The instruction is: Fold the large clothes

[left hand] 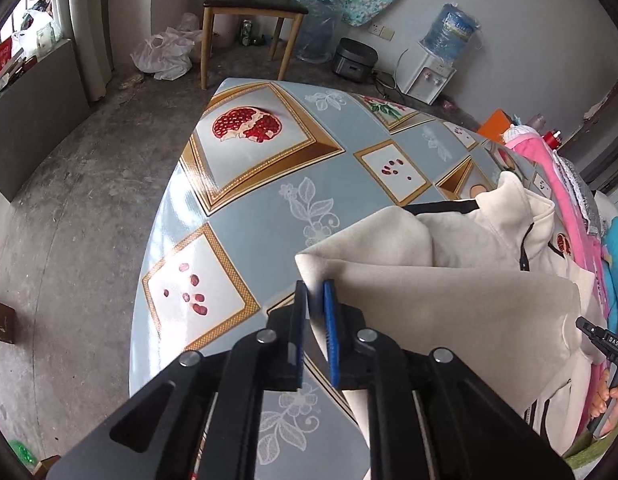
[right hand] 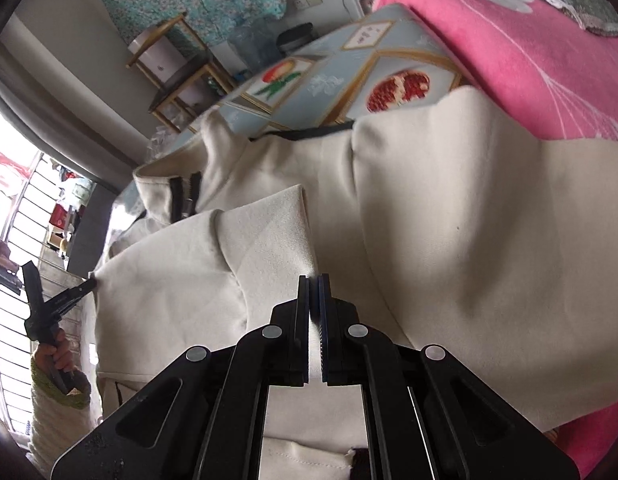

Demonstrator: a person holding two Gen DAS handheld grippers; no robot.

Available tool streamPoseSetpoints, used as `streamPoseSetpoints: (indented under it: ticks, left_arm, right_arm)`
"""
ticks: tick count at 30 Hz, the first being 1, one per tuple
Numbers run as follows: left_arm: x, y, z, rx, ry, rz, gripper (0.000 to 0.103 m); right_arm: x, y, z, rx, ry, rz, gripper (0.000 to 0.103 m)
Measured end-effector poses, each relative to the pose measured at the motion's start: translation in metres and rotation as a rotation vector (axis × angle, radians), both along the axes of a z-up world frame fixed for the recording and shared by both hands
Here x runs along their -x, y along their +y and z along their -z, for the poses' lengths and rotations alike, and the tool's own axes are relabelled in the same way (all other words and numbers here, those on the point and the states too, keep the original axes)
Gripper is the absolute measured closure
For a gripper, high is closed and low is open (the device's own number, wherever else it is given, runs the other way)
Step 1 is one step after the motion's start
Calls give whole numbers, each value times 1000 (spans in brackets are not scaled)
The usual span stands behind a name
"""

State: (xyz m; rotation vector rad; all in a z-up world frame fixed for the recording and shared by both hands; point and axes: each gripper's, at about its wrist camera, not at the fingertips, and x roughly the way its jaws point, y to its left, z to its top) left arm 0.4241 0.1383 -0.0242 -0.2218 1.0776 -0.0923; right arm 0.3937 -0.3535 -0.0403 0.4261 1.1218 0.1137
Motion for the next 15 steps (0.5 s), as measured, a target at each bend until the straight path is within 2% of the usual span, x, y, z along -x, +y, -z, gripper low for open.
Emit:
streamPoseSetpoints:
  ticks: [2, 6, 8, 9, 11, 13, 15]
  left_arm:
    - [5, 3, -7, -72, -27, -31, 83]
    - [34, 10, -33, -35, -110, -21, 83]
    - [51, -1, -42, -12, -128, 37, 83]
    - [58, -9, -44, -1, -131, 68, 83]
    - [71, -30, -41, 15, -115, 135, 82]
    - [79, -51, -32, 2, -86, 177, 82]
    - [85, -69, -16, -47, -53, 205, 81]
  right_arm:
    - [1, -1, 1, 60, 3, 12, 94]
    - [15, -6, -23, 125, -59, 43, 88]
    - [22, 1, -37, 151, -101, 29, 77]
    - [21, 7, -41, 154, -115, 9, 73]
    - [16, 29, -42, 156, -117, -54, 53]
    - [10, 55, -36, 191, -105, -121, 53]
    - [6, 77, -22, 209, -77, -174, 54]
